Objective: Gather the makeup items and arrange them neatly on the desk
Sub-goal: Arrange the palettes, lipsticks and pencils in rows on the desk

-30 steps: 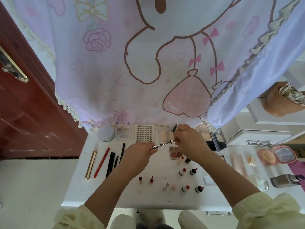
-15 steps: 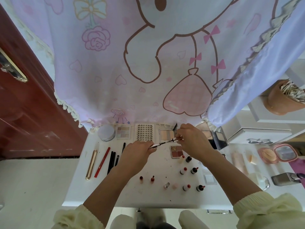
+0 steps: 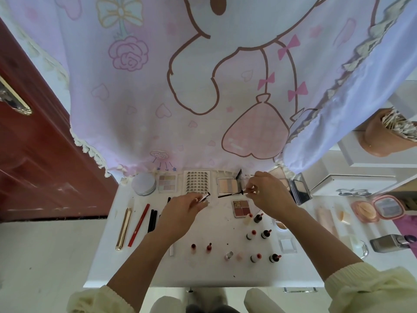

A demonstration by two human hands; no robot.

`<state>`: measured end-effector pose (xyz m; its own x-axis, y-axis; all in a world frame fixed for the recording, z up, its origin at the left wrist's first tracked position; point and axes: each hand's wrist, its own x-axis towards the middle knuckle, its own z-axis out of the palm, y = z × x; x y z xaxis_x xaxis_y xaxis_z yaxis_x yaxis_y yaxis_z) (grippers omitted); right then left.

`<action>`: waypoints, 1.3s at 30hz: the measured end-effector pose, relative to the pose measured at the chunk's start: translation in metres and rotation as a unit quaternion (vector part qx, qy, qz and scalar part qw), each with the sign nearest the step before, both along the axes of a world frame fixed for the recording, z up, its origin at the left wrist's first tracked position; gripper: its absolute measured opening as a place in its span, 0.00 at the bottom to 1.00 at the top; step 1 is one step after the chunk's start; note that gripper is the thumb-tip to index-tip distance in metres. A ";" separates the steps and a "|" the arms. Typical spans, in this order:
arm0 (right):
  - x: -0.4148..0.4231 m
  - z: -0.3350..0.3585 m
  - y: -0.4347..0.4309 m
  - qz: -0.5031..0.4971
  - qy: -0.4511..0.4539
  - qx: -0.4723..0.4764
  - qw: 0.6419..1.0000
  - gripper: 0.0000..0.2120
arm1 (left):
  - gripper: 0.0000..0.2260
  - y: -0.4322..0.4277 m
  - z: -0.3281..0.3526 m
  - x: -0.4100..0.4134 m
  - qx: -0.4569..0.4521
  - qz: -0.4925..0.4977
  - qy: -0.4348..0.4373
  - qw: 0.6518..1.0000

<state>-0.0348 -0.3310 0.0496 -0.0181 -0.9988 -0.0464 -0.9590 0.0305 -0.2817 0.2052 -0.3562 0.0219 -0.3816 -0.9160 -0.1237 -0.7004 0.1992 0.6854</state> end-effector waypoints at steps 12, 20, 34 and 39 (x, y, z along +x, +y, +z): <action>0.035 -0.039 -0.001 -0.168 -0.277 0.121 0.938 0.09 | 0.05 -0.009 -0.020 -0.007 0.169 0.029 0.163 0.972; 0.054 -0.078 -0.007 -0.313 -0.345 0.175 0.867 0.05 | 0.09 -0.018 -0.049 -0.024 0.089 -0.002 0.036 0.995; 0.062 -0.107 -0.010 -0.330 -0.352 0.202 0.853 0.05 | 0.13 -0.029 -0.064 -0.036 0.043 -0.075 -0.042 0.995; 0.063 -0.114 -0.008 -0.339 -0.356 0.204 0.847 0.08 | 0.11 -0.035 -0.073 -0.047 0.042 -0.095 -0.094 0.990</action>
